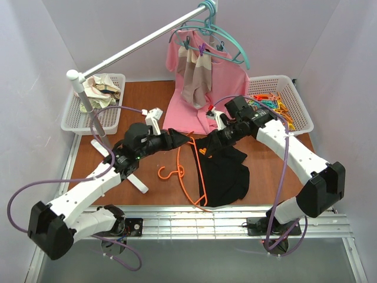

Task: Clip the underwear to the hanger
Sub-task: Pick up the clamp from the underwear.

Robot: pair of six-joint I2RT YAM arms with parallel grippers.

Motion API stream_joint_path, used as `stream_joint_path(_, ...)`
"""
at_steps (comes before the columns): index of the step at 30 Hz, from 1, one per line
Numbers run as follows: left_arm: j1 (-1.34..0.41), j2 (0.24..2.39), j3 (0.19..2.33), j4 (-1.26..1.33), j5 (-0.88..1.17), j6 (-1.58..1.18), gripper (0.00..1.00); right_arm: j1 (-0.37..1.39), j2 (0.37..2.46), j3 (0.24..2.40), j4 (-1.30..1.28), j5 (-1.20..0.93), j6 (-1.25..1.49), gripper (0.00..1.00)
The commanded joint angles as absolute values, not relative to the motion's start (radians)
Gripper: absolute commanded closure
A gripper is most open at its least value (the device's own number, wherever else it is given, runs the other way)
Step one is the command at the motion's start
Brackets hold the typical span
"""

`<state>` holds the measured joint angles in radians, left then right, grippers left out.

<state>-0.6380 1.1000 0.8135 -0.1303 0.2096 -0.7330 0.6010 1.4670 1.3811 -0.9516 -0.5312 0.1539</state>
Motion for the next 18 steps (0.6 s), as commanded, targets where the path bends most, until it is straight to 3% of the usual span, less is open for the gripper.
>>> stream_joint_path(1, -0.592, 1.009, 0.761, 0.036, 0.493, -0.716, 0.33, 0.568, 1.448, 1.388, -1.016, -0.897, 0.166, 0.93)
stream_joint_path(7, -0.571, 1.029, 0.710, 0.202, 0.820, -0.870, 0.34, 0.568, 1.419, 1.325, -0.885, -1.178, 0.253, 0.95)
stream_joint_path(18, -0.569, 1.072, 0.753, 0.218, 0.933, -0.879, 0.34, 0.586, 1.428, 1.313, -0.776, -1.289, 0.345, 0.95)
